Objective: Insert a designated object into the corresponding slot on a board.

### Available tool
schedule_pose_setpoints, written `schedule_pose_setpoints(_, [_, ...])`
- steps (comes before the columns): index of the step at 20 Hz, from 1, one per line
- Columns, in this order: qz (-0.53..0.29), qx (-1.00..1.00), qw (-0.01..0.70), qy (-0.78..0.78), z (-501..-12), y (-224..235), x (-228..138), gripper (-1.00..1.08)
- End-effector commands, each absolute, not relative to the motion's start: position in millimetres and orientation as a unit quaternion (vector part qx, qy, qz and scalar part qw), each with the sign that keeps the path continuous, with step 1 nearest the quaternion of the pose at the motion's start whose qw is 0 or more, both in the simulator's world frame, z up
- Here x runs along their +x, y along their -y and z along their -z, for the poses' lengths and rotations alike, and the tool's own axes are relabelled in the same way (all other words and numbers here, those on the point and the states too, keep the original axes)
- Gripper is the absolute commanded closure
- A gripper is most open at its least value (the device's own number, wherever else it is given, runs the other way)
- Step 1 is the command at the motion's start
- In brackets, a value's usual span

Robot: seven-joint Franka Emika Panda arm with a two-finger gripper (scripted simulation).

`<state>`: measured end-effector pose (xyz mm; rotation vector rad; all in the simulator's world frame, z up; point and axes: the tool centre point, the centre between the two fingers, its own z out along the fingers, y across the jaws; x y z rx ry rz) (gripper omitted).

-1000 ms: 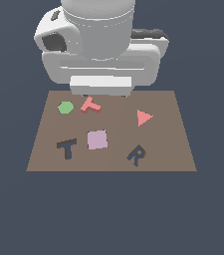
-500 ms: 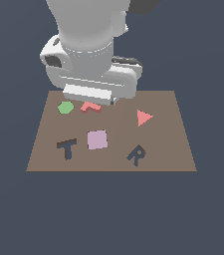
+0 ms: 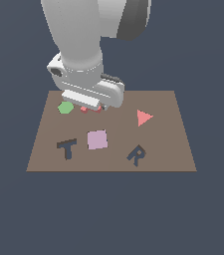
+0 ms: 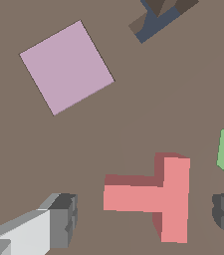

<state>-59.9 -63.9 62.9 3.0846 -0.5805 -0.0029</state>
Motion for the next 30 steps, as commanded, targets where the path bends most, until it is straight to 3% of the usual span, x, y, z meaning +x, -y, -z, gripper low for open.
schedule_pose_setpoints(1, [0.000,0.980,0.001,0.198,-55,66,-64,-0.92])
schedule_pose_setpoints(21, [0.000,0.979,0.000,0.204,-30,67,-66,-0.92])
schedule_pose_setpoints(22, [0.000,0.979,0.000,0.204,-30,67,-66,1.08])
schedule_pose_setpoints(30, [0.000,0.979,0.000,0.204,-30,67,-66,1.08])
